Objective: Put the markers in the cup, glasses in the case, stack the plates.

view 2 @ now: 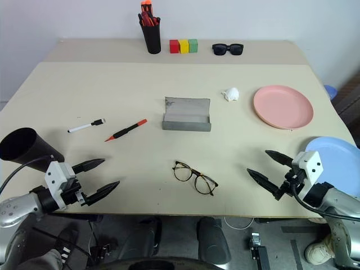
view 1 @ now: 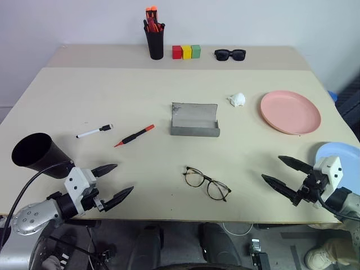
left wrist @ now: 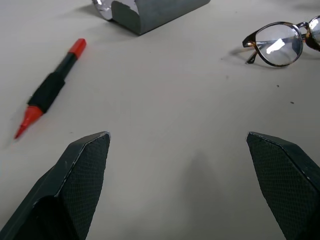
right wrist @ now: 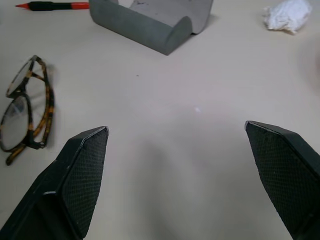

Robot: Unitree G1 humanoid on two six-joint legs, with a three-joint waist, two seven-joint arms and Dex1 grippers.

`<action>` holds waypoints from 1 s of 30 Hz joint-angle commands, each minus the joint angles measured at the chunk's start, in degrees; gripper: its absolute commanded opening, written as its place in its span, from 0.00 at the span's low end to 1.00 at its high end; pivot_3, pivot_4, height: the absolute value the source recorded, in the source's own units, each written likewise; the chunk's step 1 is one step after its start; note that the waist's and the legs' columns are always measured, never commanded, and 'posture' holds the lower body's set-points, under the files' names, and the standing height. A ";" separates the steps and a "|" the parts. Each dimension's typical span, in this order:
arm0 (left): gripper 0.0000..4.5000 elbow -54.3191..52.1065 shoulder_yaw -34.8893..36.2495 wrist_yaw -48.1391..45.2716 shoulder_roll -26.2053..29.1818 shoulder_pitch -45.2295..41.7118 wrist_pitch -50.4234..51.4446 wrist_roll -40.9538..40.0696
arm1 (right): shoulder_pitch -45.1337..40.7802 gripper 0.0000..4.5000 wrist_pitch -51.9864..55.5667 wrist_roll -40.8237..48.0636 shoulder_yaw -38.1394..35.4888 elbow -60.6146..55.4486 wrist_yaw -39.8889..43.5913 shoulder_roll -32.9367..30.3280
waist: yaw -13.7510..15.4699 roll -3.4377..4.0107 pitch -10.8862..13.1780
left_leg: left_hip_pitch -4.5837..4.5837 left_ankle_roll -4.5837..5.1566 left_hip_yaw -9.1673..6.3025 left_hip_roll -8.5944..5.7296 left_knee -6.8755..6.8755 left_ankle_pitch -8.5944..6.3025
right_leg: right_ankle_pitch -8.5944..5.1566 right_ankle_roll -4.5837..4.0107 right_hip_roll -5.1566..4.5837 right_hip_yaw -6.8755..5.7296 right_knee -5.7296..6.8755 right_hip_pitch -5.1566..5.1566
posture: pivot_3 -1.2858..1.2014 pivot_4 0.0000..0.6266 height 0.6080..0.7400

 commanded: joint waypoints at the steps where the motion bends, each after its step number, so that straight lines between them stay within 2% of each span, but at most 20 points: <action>1: 1.00 -0.77 0.19 1.15 -0.27 -1.37 -0.60 0.08 | -1.96 0.99 -1.80 -0.43 -0.39 1.85 0.53 -0.46 | -0.03 0.00 0.00 | 0.01 0.00 0.00 0.00 -0.01 0.00 | 0.00 0.00 0.00 0.00 0.01 0.00 | 0.52 0.24 1.00; 17: 1.00 -4.43 2.06 3.70 -0.72 1.77 -0.03 -1.37 | -9.04 0.99 1.76 -1.12 1.74 2.48 -0.60 -1.98 | -0.22 0.02 -0.01 | 0.06 0.01 0.00 0.00 0.04 0.00 | 0.01 0.02 0.01 0.01 0.11 0.02 | 0.52 0.24 1.00; 20: 1.00 -8.81 1.46 12.76 -4.32 -3.45 7.17 -5.19 | -14.62 0.99 -1.49 -3.17 5.41 2.24 0.14 -1.52 | -0.20 0.03 0.00 | 0.06 0.01 -0.01 0.00 0.06 0.01 | 0.04 0.06 0.01 0.00 0.13 0.01 | 0.52 0.24 1.00; 23: 1.00 -10.13 1.15 17.55 -6.09 -8.66 11.95 -6.98 | -19.76 0.99 -7.89 -4.02 7.91 3.76 1.26 1.21 | -0.25 0.02 0.00 | 0.08 0.00 -0.04 0.00 0.20 0.02 | 0.17 0.29 0.04 -0.01 0.32 0.01 | 0.52 0.24 1.00; 27: 1.00 -11.13 2.03 23.11 -6.65 -14.24 17.65 -9.30 | -23.93 0.99 -5.30 -2.53 12.40 4.92 5.47 0.63 | -0.31 0.02 0.00 | 0.12 0.00 -0.08 0.00 0.14 0.01 | 0.19 0.40 0.07 -0.02 0.42 -0.01 | 0.52 0.24 1.00; 30: 1.00 -11.47 2.47 28.25 -4.69 -19.70 24.32 -9.43 | -27.67 0.99 -4.73 -1.67 15.51 6.77 9.58 0.46 | -0.31 0.01 0.00 | 0.10 0.00 -0.10 -0.02 0.15 0.02 | 0.22 0.45 0.07 -0.02 0.61 -0.11 | 0.52 0.24 1.00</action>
